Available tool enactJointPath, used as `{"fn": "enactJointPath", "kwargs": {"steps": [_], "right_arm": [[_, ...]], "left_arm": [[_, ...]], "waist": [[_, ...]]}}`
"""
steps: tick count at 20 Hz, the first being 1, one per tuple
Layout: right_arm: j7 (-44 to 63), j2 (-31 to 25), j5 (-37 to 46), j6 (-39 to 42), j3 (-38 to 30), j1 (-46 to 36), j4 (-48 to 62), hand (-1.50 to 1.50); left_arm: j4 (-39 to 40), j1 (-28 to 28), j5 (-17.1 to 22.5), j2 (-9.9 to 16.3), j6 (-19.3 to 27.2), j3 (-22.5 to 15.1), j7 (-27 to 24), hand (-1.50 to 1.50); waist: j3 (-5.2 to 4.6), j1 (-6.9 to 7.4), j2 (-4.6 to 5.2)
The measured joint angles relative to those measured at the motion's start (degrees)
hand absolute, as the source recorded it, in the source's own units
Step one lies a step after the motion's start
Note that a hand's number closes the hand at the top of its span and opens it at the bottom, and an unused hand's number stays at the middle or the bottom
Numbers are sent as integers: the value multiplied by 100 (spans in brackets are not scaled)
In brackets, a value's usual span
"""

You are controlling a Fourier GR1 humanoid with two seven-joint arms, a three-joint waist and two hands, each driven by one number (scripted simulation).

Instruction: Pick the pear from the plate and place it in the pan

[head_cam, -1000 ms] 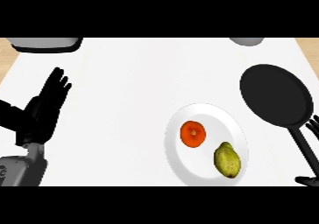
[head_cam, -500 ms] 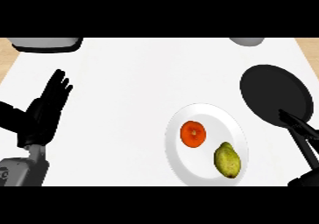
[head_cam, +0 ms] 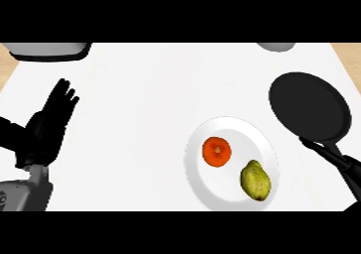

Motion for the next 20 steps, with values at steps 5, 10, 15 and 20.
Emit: {"fn": "enactJointPath", "kwargs": {"steps": [5,10,15,20], "right_arm": [[394,7,482,-316,-59,382,-629,-150],[1006,258,518,-208,-246,568,-1355,-150],[1594,610,648,19,-258,426,-1728,-150],[1978,921,974,129,-204,179,-1604,-150]], "left_arm": [[58,-32,-63,-71,-98,89,-36,0],[37,-57,-191,-176,-183,157,30,0],[193,-199,-212,-198,-363,383,69,0],[95,-103,-335,-317,-428,424,61,0]], "waist": [[0,-12,0],[1,-3,2],[0,10,5],[2,24,7]]}}
